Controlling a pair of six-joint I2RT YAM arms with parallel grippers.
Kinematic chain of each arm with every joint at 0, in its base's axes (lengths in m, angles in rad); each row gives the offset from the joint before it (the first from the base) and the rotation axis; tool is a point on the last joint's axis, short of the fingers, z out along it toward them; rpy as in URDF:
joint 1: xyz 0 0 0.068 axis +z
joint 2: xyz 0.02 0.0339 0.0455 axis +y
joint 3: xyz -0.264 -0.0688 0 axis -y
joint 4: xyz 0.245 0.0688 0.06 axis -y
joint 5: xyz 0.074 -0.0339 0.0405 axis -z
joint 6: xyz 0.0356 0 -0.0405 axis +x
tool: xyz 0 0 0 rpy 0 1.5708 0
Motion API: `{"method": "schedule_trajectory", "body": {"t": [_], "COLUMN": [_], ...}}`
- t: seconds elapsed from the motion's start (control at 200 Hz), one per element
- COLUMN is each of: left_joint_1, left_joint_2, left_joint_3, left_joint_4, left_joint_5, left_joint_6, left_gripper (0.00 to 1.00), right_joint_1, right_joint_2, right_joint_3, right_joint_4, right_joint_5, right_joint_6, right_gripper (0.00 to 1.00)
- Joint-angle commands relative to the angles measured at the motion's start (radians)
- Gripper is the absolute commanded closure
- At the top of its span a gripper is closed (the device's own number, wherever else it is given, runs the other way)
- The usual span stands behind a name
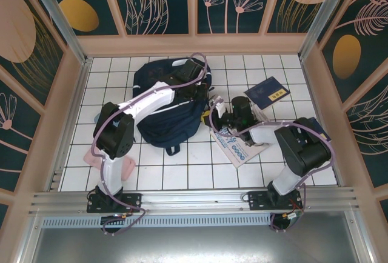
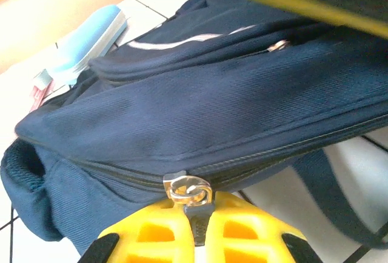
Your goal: Pack the student bag
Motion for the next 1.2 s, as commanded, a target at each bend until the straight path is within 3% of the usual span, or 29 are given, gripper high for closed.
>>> {"method": "schedule_trajectory", "body": {"t": [0.0,0.5,0.641,0.766,0.846,1.036,1.196], "left_joint_1": [0.011,0.015,0.017,0.023,0.031,0.057,0.058], "left_joint_2": [0.036,0.273,0.268,0.201,0.14,-0.032,-0.184], "left_joint_3": [0.089,0.436,0.434,0.355,0.287,0.075,-0.123], "left_joint_4": [0.181,0.197,0.19,0.178,0.18,0.182,0.146], "left_joint_5": [-0.028,-0.06,-0.05,-0.058,-0.064,-0.128,-0.194], "left_joint_6": [-0.028,-0.058,-0.056,-0.063,-0.072,-0.106,-0.14], "left_gripper": [1.0,1.0,1.0,0.66,0.55,0.44,0.42], "right_joint_1": [0.073,0.279,0.3,0.269,0.219,0.06,-0.025], "right_joint_2": [-0.072,-0.012,-0.035,-0.144,-0.227,-0.378,-0.298], "right_joint_3": [-0.047,-0.068,-0.069,-0.116,-0.16,-0.179,0.019], "right_joint_4": [0.023,0.117,0.096,0.064,0.04,-0.102,-0.405], "right_joint_5": [-0.004,0.18,0.198,0.27,0.298,0.328,0.304], "right_joint_6": [0.08,0.245,0.283,0.335,0.379,0.524,0.678], "right_gripper": [1.0,1.0,0.89,0.54,0.39,0.28,0.3]}}
